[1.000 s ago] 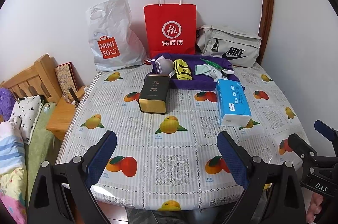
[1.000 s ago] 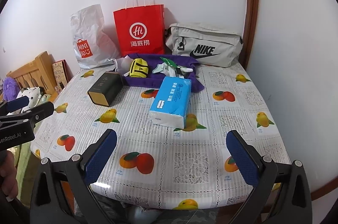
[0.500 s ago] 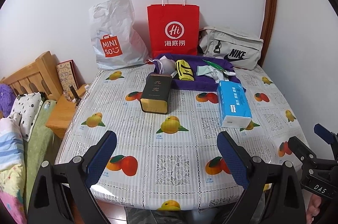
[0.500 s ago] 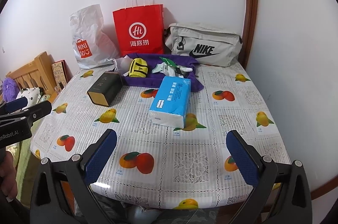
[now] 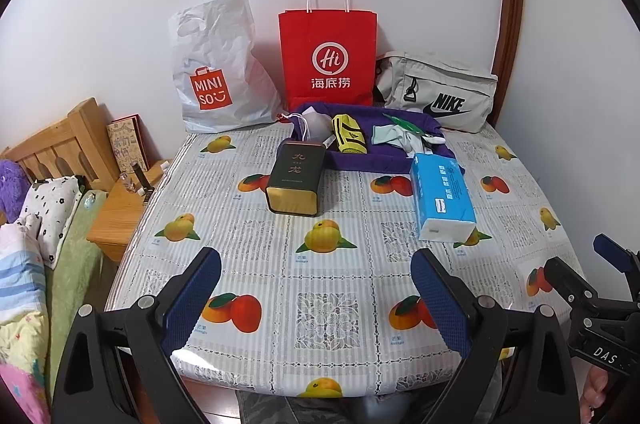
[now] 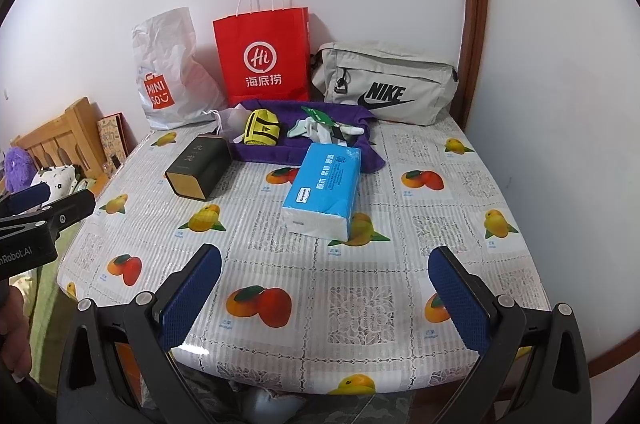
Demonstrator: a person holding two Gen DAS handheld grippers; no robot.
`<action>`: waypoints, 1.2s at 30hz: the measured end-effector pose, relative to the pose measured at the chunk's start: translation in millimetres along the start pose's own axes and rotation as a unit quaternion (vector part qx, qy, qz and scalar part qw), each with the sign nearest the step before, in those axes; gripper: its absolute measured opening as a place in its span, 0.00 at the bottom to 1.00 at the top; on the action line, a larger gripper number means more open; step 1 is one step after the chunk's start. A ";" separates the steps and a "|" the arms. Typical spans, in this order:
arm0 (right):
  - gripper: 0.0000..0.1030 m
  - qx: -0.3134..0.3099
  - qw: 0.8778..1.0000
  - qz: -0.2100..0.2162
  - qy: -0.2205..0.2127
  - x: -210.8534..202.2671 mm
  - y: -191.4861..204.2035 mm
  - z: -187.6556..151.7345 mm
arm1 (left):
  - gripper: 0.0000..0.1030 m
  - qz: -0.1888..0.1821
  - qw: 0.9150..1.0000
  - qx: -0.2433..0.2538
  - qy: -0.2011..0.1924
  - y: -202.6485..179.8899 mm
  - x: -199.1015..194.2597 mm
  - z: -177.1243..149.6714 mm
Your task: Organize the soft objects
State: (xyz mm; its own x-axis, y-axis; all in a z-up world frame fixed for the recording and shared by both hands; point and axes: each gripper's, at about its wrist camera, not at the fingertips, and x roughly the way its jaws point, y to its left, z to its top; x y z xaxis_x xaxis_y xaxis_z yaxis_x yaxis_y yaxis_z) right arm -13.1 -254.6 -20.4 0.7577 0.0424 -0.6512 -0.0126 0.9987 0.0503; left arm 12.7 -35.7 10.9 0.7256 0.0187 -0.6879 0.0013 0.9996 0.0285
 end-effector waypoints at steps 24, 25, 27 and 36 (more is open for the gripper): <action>0.99 0.000 1.000 -0.001 -0.001 -1.1 0.0 -1.3 | 0.93 0.000 1.000 0.003 0.000 -3.1 -3.8 -1.1; 0.99 0.000 1.000 -0.001 0.000 -1.1 -0.1 -1.3 | 0.93 0.000 1.000 0.003 0.000 -3.5 -3.6 -0.8; 0.99 0.000 1.000 -0.001 0.000 -1.5 0.2 -1.4 | 0.93 0.000 1.000 0.004 0.001 -3.3 -3.6 -1.2; 0.99 0.000 1.000 -0.002 -0.001 -2.0 0.1 -1.7 | 0.93 -0.001 1.000 0.002 0.002 -3.4 -2.7 -1.2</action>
State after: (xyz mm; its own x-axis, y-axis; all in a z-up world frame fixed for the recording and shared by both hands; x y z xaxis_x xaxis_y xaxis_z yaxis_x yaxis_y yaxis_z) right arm -15.8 -254.5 -20.4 0.7585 0.0389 -0.6505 -0.0105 0.9988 0.0474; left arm 10.0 -39.2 11.8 0.7233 0.0173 -0.6904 0.0054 0.9995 0.0307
